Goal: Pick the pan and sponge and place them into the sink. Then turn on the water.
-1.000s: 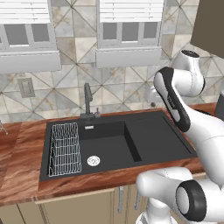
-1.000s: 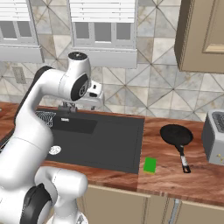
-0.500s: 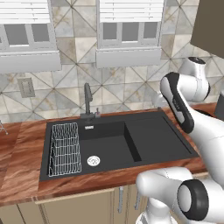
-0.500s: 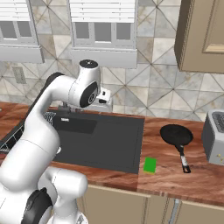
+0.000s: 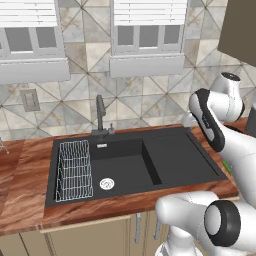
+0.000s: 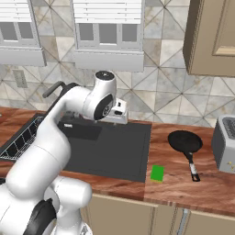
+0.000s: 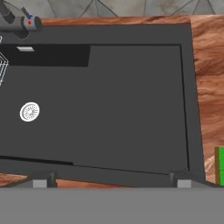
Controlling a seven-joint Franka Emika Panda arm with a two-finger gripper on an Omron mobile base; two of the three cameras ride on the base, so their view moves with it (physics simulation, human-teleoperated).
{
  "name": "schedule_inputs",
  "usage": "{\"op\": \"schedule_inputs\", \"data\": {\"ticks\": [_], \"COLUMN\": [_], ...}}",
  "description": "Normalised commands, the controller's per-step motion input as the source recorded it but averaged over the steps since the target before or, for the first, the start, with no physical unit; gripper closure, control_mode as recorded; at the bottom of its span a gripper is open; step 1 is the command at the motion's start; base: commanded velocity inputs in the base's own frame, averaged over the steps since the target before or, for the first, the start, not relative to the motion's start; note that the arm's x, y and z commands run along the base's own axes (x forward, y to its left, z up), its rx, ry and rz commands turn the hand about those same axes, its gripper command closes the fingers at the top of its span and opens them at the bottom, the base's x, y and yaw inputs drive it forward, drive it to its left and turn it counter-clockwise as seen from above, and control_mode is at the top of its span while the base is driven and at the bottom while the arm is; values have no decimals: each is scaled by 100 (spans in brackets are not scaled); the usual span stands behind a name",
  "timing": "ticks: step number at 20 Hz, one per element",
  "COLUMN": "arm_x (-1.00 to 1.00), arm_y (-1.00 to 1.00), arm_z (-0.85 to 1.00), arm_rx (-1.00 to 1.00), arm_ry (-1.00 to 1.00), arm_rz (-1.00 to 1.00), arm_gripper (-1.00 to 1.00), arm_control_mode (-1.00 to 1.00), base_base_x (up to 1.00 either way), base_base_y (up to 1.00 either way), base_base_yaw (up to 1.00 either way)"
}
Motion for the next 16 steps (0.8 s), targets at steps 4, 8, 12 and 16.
{"op": "schedule_inputs", "data": {"ticks": [4,8,12,16], "arm_x": [8,8,9,9], "arm_y": [-34,-35,-37,-42], "arm_z": [-24,-27,-25,-25], "arm_rx": [-2,-3,-3,-3], "arm_ry": [0,0,0,0], "arm_rz": [0,0,0,0], "arm_gripper": [-100,-100,-100,-100], "arm_control_mode": [-100,-100,-100,-100], "base_base_x": [0,0,0,0], "base_base_y": [0,0,0,0], "base_base_yaw": [0,0,0,0]}}
